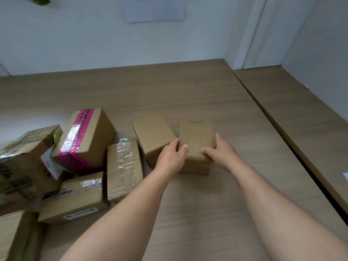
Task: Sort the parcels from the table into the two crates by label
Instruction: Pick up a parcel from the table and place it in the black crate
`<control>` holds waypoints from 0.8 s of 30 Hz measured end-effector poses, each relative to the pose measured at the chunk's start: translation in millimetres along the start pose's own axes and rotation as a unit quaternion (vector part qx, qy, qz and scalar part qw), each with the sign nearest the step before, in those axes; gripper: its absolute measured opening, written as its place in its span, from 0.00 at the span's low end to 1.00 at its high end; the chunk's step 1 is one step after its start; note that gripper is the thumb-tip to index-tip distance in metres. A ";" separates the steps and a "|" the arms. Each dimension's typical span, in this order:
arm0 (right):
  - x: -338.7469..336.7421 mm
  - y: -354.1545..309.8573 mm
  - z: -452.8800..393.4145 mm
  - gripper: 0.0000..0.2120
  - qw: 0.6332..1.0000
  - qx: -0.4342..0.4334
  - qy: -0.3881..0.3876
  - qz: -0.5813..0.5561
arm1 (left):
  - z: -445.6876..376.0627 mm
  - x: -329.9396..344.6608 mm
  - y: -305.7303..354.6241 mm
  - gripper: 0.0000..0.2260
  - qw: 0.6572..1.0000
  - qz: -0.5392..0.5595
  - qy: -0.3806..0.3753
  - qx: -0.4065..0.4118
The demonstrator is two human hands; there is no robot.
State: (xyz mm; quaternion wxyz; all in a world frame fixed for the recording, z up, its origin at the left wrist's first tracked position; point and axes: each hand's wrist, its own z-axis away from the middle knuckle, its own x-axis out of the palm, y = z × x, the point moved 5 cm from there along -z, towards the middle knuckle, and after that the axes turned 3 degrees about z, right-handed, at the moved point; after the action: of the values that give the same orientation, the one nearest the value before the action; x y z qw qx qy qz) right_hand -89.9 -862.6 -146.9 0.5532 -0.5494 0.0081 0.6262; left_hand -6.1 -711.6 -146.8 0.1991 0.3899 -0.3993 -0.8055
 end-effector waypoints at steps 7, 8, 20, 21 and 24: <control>25.2 20.9 56.7 0.35 0.980 -0.003 -0.114 -0.165 | 38.0 2.3 -39.5 0.32 0.998 -0.033 -0.055 -0.016; 25.9 22.3 65.5 0.37 0.981 -0.007 -0.109 -0.162 | 46.6 1.0 -41.1 0.32 0.997 -0.038 -0.061 -0.008; 30.3 62.5 179.6 0.29 0.929 0.100 -0.091 -0.346 | 160.4 -23.3 -66.9 0.14 0.980 0.123 -0.126 -0.088; 32.1 62.6 187.8 0.33 0.924 0.108 -0.090 -0.356 | 168.3 -23.9 -68.1 0.16 0.975 0.144 -0.134 -0.099; 41.6 57.8 213.5 0.31 0.925 0.117 -0.076 -0.354 | 189.3 -23.6 -71.9 0.29 0.969 0.149 -0.159 -0.116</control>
State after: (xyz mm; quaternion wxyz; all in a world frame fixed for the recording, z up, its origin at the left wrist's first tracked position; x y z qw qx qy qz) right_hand -266.5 -724.6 -125.9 0.7980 -0.3989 -0.1558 0.4240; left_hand -141.2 -561.1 -121.8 0.2951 0.1670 -0.3833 -0.8591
